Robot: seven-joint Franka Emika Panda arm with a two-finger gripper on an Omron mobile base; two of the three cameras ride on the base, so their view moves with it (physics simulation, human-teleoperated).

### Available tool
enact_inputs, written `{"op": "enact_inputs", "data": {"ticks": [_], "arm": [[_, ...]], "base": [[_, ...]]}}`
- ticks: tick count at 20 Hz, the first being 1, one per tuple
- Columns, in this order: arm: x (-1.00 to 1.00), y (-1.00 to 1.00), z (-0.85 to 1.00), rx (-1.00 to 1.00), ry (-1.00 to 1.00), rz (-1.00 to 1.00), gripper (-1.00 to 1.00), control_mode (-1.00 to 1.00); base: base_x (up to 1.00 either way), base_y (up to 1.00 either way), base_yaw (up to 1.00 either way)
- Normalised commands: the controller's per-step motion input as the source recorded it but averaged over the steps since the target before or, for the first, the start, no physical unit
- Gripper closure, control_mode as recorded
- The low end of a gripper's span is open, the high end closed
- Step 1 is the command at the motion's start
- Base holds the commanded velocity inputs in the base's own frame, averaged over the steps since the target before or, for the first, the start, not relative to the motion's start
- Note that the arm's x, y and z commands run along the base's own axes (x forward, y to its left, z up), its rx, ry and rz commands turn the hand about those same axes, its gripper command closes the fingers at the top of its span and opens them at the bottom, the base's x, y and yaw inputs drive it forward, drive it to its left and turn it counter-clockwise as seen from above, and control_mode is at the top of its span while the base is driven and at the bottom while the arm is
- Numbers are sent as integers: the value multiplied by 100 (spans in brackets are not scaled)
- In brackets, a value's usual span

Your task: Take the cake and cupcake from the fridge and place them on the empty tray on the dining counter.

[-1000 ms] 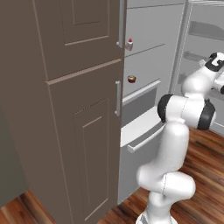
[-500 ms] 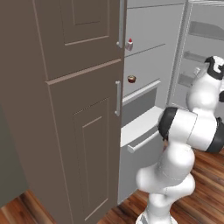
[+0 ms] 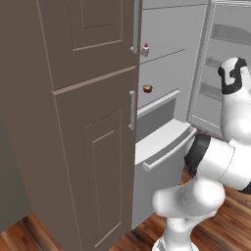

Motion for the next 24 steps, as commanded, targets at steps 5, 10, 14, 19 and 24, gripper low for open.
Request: {"op": "enact_inputs", "data": {"ticks": [5,10,14,19,24], "arm": [[-99,1,66,0,21,14,-100,-100],[-100,23,14,0,14,11,-100,-100],[-100,54,9,-1,4,10,-100,-100],[-100,67,-8,-4,-2,13,-100,-100],[-67,71,0,-7,1,17,-100,-100]], "base": [[0,0,0],[0,0,0],[0,0,0],[0,0,0],[0,0,0]]}}
